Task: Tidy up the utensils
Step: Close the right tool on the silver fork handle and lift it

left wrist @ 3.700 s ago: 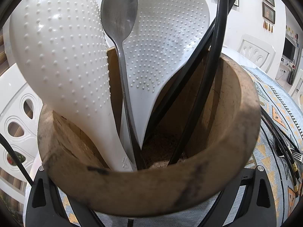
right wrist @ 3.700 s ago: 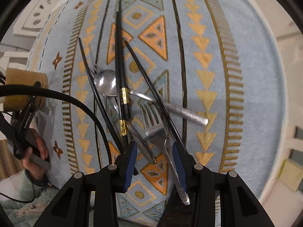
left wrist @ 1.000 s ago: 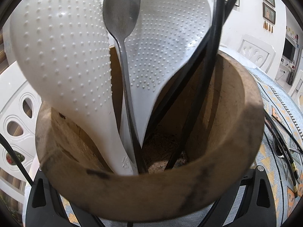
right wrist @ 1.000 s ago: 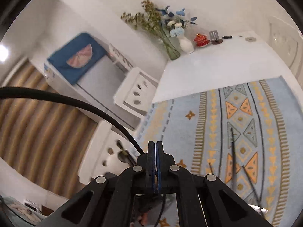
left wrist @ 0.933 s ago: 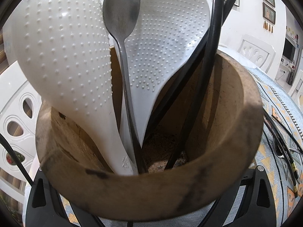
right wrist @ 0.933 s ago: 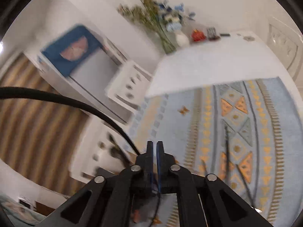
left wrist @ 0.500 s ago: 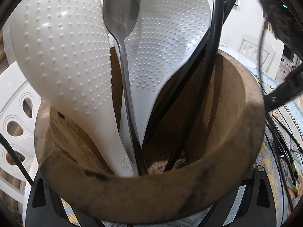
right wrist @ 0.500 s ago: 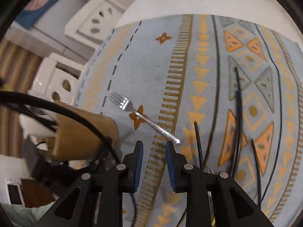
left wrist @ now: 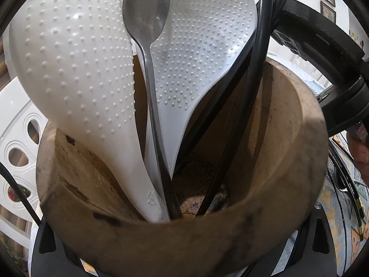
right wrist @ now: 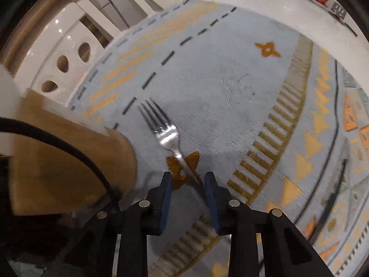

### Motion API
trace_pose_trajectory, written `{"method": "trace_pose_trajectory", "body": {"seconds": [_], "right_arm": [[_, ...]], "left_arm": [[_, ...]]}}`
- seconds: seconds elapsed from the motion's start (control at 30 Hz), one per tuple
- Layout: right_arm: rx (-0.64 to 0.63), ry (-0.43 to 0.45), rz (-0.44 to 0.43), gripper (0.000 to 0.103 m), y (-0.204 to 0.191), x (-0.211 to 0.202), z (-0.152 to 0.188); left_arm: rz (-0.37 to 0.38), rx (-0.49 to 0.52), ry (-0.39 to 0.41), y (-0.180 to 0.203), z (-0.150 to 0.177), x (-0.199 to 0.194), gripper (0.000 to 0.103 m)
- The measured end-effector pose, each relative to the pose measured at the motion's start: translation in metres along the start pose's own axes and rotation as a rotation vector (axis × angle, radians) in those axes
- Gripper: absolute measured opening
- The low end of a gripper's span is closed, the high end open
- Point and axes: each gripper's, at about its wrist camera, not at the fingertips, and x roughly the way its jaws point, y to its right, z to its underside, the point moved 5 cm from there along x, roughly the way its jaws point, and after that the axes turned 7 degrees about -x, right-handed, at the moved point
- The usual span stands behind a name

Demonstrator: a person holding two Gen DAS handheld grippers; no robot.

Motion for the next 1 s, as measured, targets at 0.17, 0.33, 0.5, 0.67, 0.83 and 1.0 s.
{"method": "trace_pose_trajectory", "body": {"seconds": [0.17,0.33,0.5,0.67,0.83,1.0], "right_arm": [[0.051,0.044,0.056,0.011,0.007,-0.005,0.007],[0.314,0.065,-0.042,0.005,0.023,-0.03,0.036],[0.506,0.078,-0.11,0.005,0.035,-0.041,0.078],[0.589,0.167,-0.217,0.005,0.036,-0.06,0.092],[0.594,0.376,-0.284,0.005,0.032,-0.128,0.091],[0.502,0.559,-0.246,0.005,0.009,-0.203,0.077]], "left_arm": [[-0.006,0.004,-0.002,0.005,0.002,0.002,0.097],[-0.006,0.005,-0.002,0.005,0.002,0.002,0.097],[-0.005,0.004,-0.002,0.004,0.002,0.002,0.097],[-0.004,0.004,-0.003,0.005,0.001,0.002,0.097],[-0.005,0.005,-0.003,0.006,0.001,0.002,0.097],[-0.003,0.004,-0.003,0.007,0.001,0.001,0.097]]}}
